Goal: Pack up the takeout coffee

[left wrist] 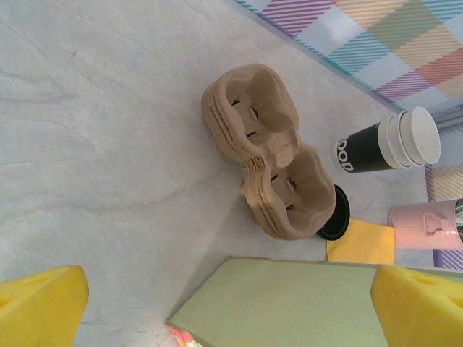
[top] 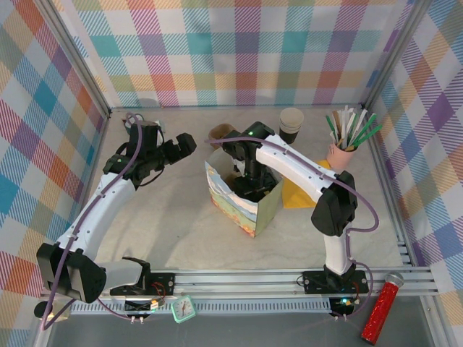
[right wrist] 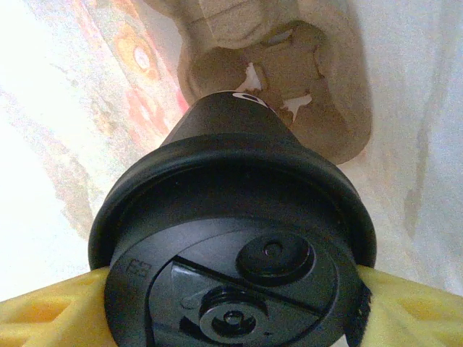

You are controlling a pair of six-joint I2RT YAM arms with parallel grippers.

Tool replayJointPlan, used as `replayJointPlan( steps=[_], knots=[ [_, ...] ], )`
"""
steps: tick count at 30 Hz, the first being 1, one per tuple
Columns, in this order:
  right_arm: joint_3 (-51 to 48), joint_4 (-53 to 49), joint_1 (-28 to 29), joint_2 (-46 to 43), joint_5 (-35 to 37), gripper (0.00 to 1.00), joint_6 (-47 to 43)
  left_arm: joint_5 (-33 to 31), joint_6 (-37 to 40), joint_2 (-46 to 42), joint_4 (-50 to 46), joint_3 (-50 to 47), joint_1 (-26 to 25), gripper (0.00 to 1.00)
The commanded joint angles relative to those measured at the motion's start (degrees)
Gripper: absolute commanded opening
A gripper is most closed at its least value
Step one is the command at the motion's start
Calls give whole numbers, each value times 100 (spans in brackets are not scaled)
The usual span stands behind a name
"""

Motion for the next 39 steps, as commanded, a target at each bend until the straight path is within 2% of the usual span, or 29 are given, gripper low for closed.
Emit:
replayJointPlan(
  steps=[1,39],
  knots=[
    [-91,-979,-38,-91,40,73,-27,-61,132,-169,-131,147,63,100],
    [-188,-988,-124,-222,347,73,110,-70,122,-193,-158,155,68,100]
  ],
)
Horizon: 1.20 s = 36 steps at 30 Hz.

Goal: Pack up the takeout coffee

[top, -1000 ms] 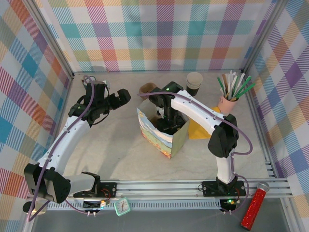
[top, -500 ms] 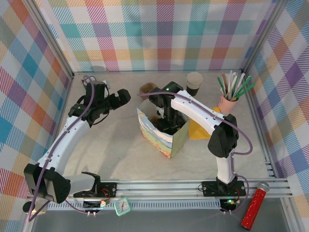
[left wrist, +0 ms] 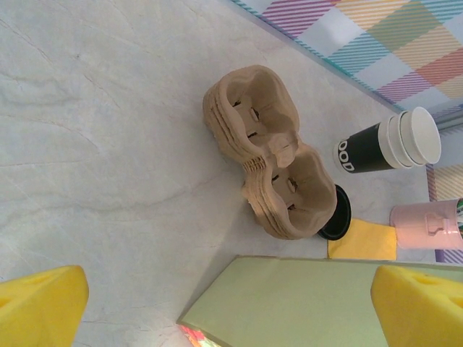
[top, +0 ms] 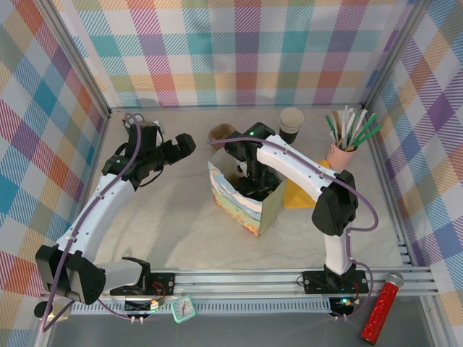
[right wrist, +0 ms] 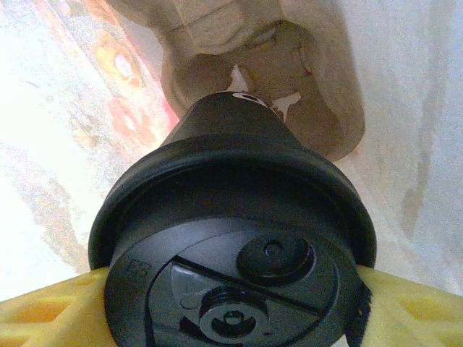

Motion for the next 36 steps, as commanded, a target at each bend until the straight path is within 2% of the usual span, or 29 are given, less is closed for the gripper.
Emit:
replayJointPlan(
  steps=[1,36],
  knots=[
    [-57,-969,-34,-221,101,73,69,-31,83,-150,-116,164,69,100],
    [61,-968,-48,-212,175,72,160,-22,48,-198,-92,85,68,100]
  ],
)
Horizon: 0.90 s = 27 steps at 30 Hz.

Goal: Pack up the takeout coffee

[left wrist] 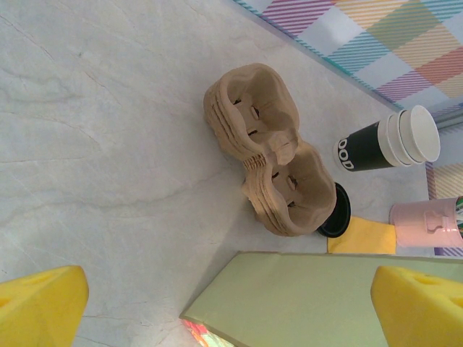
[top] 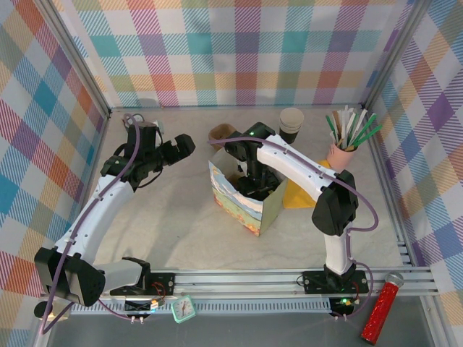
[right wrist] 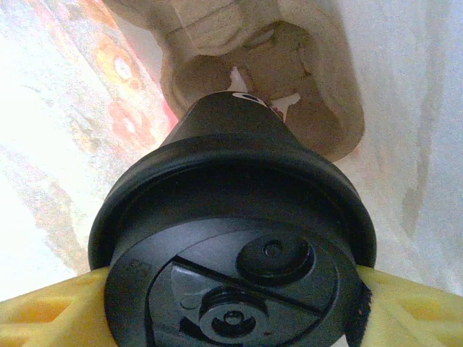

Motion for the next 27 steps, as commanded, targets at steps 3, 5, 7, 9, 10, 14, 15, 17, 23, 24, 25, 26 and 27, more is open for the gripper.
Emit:
replayJointPlan(
  steps=[3,5,7,9,10,14,15,17,23,24,25,26,27],
  knots=[
    [60,-968,-47,-221,125,73,123,-24,40,-122,-1,76,68,100],
    [72,-966,-53,-221,125,73,128,-11,35,-124,-3,76,67,100],
    [108,-964,-48,-221,143,73,140,-15,24,-129,5,74,73,100],
    [155,-967,-50,-221,163,72,138,-19,29,-133,-5,71,67,100],
    [187,-969,-45,-217,171,72,148,-19,28,-140,-5,68,68,100],
    [292,-968,-46,-212,191,73,147,-19,29,-150,-5,81,68,100],
    [308,-963,-47,-205,207,73,155,-30,29,-151,-12,85,68,100],
    [330,-969,-47,-212,256,72,159,-37,26,-160,-13,85,75,100],
    [442,-977,-49,-208,388,73,160,0,41,-186,-7,94,68,100],
    [444,-975,-48,-212,409,72,157,13,33,-186,0,101,68,100],
    [437,-973,-47,-221,451,72,150,16,34,-186,-5,103,69,100],
    [439,-977,-48,-229,488,73,148,23,34,-186,-8,103,72,100],
    [431,-977,-53,-238,490,73,145,31,40,-186,-5,103,75,100]
  ],
)
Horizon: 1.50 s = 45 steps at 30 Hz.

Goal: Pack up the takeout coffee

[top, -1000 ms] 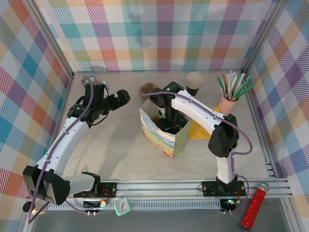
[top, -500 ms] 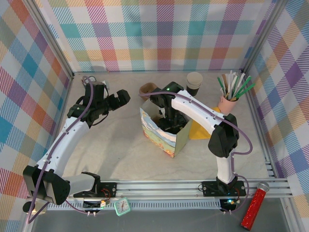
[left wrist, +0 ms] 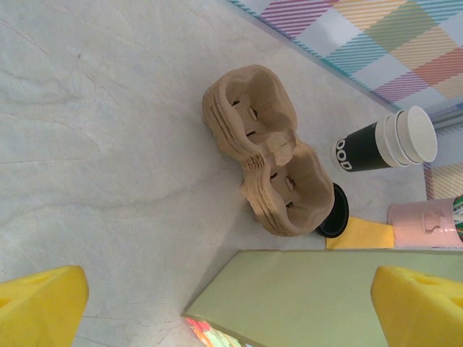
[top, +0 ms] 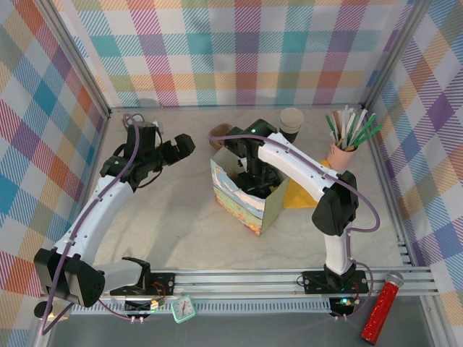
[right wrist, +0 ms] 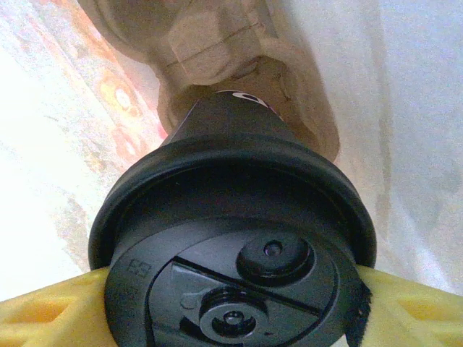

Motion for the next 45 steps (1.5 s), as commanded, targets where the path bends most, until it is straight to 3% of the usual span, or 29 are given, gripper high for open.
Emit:
replayJointPlan(
  steps=[1,45],
  knots=[
    [118,-977,-54,-217,130,73,64,27,38,-142,0,103,66,100],
    [69,-969,-54,-217,284,72,65,54,13,-142,22,94,70,100]
  ],
)
